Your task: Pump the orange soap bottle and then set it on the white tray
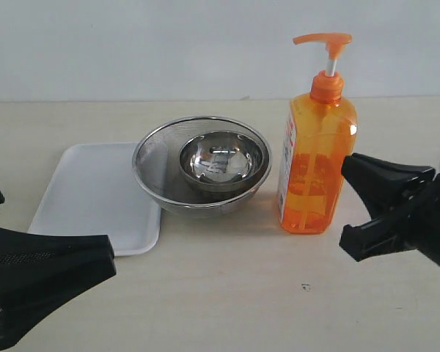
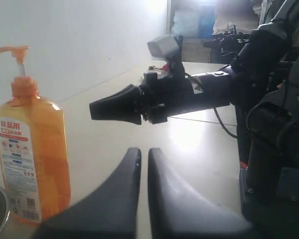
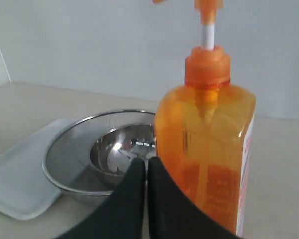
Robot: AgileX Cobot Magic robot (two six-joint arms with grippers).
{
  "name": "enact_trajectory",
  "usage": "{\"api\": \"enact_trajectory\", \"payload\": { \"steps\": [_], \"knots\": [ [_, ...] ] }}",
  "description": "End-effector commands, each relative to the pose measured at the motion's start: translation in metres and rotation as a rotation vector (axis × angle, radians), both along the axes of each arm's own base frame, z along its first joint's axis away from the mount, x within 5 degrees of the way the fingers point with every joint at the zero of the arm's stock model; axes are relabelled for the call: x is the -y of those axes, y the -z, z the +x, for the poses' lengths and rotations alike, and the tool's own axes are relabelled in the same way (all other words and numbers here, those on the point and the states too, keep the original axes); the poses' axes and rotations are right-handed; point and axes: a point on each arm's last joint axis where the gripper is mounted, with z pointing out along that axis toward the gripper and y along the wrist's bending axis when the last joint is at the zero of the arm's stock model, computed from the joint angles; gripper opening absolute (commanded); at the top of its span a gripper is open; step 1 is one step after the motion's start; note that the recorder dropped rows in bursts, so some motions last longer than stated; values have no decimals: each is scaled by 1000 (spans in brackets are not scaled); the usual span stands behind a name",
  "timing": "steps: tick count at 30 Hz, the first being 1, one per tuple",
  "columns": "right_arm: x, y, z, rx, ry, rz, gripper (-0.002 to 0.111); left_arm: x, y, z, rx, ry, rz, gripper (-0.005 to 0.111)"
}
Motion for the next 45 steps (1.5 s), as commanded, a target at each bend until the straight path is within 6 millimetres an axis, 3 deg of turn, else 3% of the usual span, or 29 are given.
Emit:
{"api": "enact_trajectory", "payload": {
  "steps": [1,10,17,45],
  "knots": [
    [-6,12,8,-34,-14,8,0,0,1,-1,2,-3,2,5],
    [-23,31,5,-25,-191,-92,0,0,1,-1,2,-3,2,5],
    [-11,38,18,-95,17,23,0,0,1,-1,2,-3,2,5],
    [-12,34,18,-71,7,57,0,0,1,-1,2,-3,2,5]
  ]
}}
